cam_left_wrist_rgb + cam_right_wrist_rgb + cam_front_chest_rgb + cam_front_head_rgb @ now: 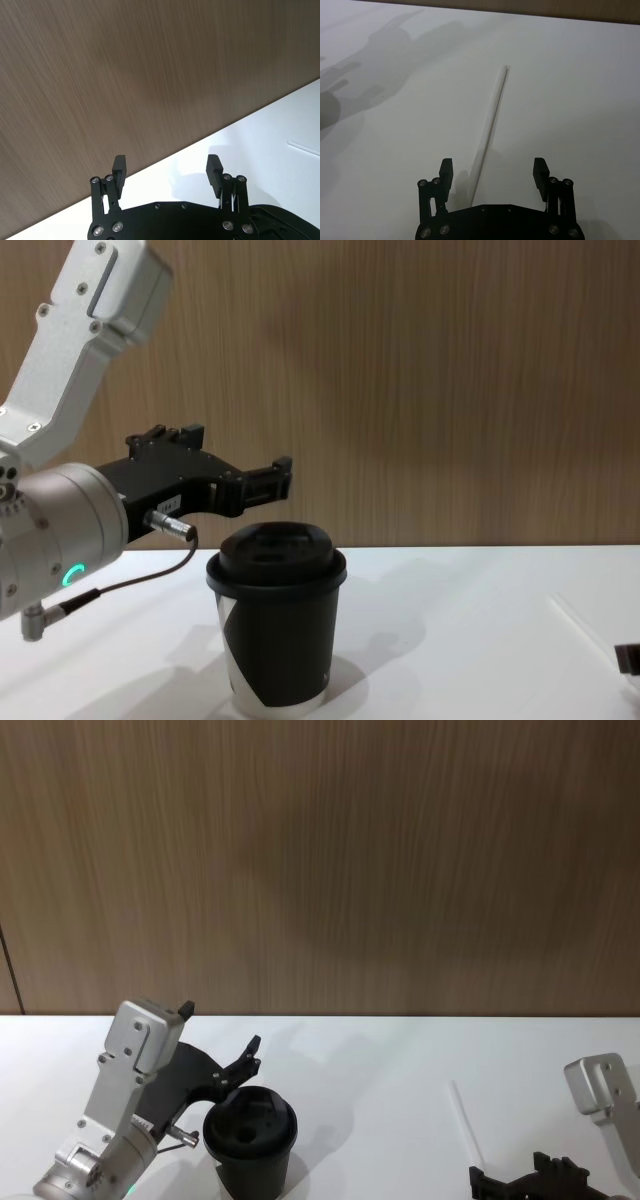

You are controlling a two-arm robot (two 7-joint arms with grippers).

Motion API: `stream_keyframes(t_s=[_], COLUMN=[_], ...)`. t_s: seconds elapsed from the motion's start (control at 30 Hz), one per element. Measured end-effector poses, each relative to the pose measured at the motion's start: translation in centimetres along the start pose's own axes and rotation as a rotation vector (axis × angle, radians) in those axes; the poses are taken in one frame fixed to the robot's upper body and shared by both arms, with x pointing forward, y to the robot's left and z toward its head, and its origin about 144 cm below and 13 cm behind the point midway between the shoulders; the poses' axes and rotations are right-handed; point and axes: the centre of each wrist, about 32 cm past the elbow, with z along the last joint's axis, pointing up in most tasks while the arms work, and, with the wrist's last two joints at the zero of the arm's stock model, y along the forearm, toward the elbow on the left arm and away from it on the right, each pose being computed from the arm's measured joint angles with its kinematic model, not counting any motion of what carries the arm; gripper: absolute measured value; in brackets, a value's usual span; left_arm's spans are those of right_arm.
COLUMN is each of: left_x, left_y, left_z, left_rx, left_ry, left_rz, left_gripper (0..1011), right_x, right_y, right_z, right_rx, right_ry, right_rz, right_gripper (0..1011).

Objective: Pick up the straw with one hand, pass it to the other hand, and insert it into the cup.

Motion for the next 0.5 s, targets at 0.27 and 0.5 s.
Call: stream_keyframes(t_s=[0.27,0.5], left_x=[0.00,0.00], left_y=[0.00,0.00], left_z=[0.00,0.00], left_rx=[0.000,0.000], left_ry=[0.000,0.000], left_rz=[0.000,0.000], left_gripper=[1003,1003], right_x=[0.09,0.04], right_y=[0.05,0.08], right_z=[-0.32,-0.47], right_rx=[-0.029,-0.046], right_ry=[-0.010,-0.017], right_rz=[0.009,0.009], right_gripper=[1001,960])
